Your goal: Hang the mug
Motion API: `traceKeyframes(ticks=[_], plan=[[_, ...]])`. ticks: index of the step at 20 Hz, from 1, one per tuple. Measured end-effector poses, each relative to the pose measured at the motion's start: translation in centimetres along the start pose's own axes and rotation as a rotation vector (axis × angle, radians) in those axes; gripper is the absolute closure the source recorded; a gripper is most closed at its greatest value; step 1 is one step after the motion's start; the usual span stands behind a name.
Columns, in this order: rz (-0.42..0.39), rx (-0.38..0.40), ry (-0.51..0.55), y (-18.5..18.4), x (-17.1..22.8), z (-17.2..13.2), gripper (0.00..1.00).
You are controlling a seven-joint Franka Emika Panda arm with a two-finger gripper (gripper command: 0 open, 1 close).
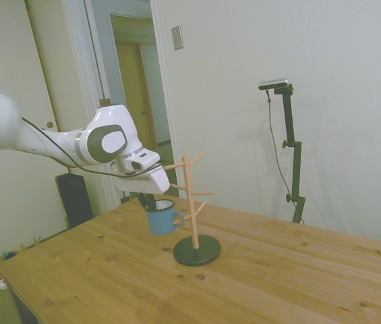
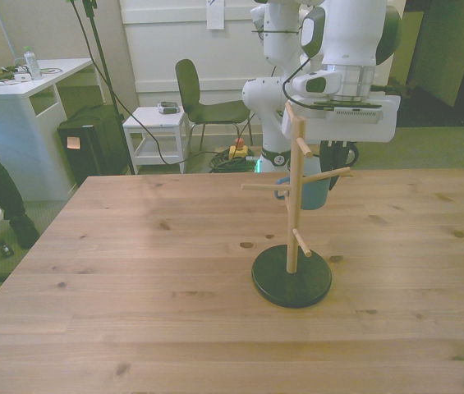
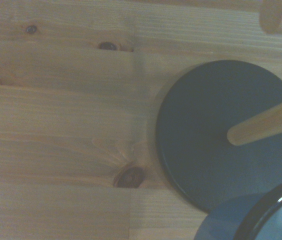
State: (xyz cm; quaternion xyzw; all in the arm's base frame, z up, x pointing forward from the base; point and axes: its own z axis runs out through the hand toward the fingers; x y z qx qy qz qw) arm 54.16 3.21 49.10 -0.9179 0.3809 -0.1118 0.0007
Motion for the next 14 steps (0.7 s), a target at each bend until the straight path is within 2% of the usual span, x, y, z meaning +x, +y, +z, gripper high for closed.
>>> traceKeyframes(ticks=[14], plan=[[0.009,0.015,0.011,-0.72,-0.01,0.1,0.0]])
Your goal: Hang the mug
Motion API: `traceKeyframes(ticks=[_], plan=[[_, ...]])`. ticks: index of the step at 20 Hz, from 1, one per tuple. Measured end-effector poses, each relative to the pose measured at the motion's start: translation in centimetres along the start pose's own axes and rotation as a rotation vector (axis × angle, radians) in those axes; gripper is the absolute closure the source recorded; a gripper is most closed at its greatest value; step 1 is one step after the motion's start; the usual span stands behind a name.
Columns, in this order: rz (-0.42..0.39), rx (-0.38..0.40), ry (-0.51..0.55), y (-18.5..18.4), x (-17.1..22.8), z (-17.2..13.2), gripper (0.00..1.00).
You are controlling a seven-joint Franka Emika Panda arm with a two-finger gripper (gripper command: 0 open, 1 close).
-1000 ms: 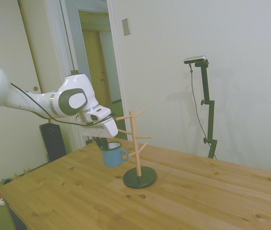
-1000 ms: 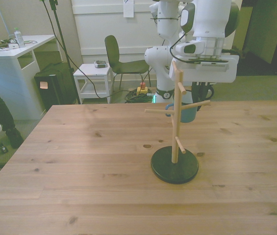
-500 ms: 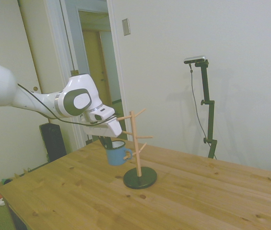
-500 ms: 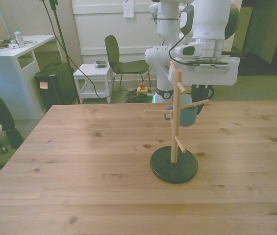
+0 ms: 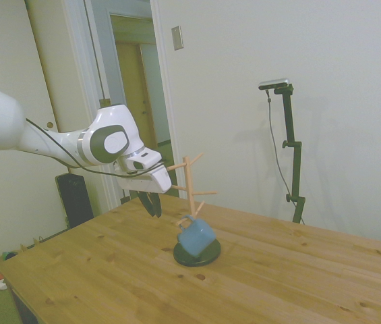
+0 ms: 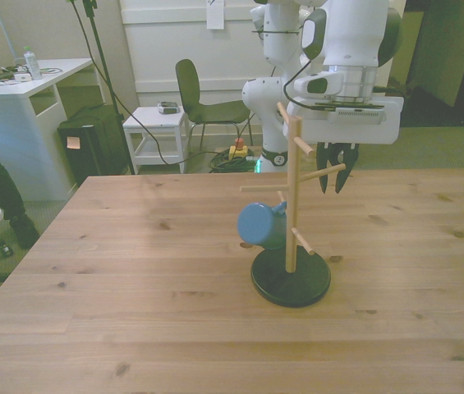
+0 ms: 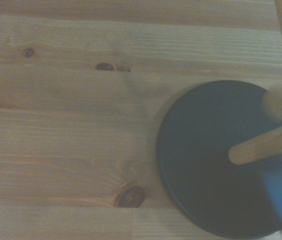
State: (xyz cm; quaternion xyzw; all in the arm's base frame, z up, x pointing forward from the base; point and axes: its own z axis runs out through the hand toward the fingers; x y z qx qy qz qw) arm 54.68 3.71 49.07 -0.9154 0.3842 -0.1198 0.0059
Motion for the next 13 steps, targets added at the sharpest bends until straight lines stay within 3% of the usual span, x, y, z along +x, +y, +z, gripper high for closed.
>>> traceKeyframes(ticks=[6,13], plan=[[0.01,-0.007,-0.004,0.6,-0.9,0.6,0.0],[0.034,-0.008,-0.008,7.1,-6.2,1.5,0.0]])
